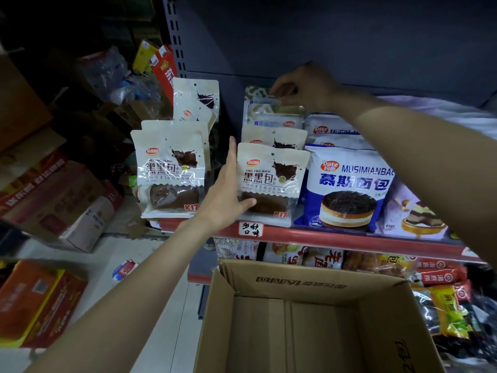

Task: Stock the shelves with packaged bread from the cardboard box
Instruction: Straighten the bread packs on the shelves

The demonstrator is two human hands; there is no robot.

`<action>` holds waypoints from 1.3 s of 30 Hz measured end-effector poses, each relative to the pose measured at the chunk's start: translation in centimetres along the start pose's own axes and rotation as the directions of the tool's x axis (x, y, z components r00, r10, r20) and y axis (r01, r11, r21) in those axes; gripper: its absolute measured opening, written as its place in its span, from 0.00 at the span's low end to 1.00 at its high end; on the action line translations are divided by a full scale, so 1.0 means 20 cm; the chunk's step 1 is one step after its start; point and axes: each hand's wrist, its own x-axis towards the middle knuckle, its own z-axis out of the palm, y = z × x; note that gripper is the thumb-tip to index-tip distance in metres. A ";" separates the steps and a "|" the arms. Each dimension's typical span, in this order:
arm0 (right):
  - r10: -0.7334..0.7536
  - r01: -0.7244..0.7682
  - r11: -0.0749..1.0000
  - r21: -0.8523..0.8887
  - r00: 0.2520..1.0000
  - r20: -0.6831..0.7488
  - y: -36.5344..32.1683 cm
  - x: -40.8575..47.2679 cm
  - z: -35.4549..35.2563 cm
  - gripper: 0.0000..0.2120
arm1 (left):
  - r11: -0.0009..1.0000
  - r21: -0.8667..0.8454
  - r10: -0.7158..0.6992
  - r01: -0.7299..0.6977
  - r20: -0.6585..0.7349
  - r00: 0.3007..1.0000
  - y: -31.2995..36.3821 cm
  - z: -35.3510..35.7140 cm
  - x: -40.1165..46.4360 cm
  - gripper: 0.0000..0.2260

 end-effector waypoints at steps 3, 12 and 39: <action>0.012 -0.012 1.000 0.007 0.998 0.063 0.02 0.06 0.04 0.14 | 0.997 -0.075 -0.010 0.007 -0.037 0.999 0.01 -0.02 0.01 0.57; 0.055 -0.062 0.976 0.209 0.998 0.042 0.04 0.11 0.10 0.09 | 0.997 -0.070 0.038 -0.046 -0.108 0.993 0.08 -0.07 0.06 0.53; -0.011 0.050 0.984 0.171 0.975 -0.221 -0.11 -0.31 -0.04 0.11 | 0.994 0.070 -0.079 0.082 -0.048 0.996 0.05 0.01 0.02 0.48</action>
